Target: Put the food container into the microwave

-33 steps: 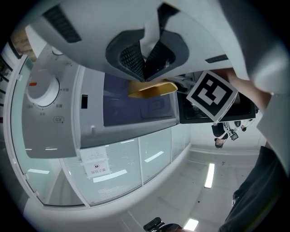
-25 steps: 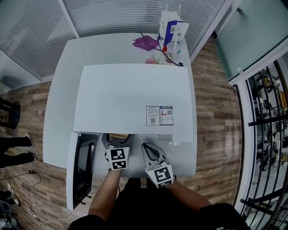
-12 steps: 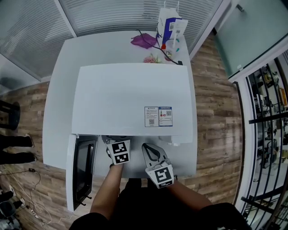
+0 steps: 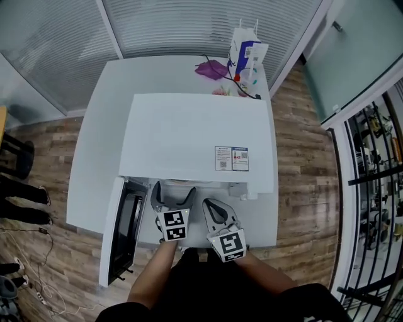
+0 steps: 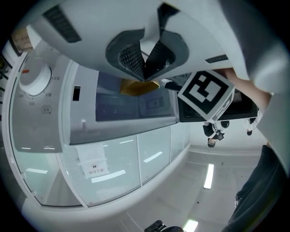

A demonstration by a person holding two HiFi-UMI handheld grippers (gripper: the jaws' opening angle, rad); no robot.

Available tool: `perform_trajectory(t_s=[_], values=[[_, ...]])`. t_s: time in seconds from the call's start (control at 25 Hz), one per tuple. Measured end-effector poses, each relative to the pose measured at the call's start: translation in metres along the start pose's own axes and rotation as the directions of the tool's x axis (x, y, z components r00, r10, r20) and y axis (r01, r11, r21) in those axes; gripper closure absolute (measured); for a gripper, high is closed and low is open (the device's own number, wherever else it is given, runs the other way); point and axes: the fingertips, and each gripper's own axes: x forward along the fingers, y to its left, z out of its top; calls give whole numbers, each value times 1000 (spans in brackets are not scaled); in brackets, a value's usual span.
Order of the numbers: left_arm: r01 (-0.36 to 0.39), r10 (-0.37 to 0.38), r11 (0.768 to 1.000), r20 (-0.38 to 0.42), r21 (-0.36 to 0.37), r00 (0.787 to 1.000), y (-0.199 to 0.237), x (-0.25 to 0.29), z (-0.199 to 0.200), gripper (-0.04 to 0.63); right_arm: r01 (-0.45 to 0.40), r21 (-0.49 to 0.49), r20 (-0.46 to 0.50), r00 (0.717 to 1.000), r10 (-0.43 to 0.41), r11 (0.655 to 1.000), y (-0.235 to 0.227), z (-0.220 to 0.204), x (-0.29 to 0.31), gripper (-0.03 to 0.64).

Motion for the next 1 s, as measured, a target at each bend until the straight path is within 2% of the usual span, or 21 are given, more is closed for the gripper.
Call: perform_trajectory(t_s=[0.2, 0.28, 0.4, 0.56, 1.0], values=[[48, -49, 999, 41, 18, 998, -3, -42, 5, 134, 72, -21, 56, 996, -71, 997, -1, 23, -7, 609], [41, -43, 999, 78, 26, 996, 4, -59, 12, 222, 95, -25, 73, 993, -93, 995, -5, 30, -8, 609], [8, -13, 999, 132, 43, 991, 16, -81, 22, 395, 129, -40, 101, 987, -124, 991, -11, 44, -9, 609], [-23, 17, 999, 166, 36, 986, 29, -103, 29, 580, 163, -45, 141, 978, -156, 986, -16, 62, -14, 609], [38, -36, 999, 201, -4, 979, 27, -127, 35, 591, 163, -113, 185, 973, -141, 980, 12, 90, -27, 611]])
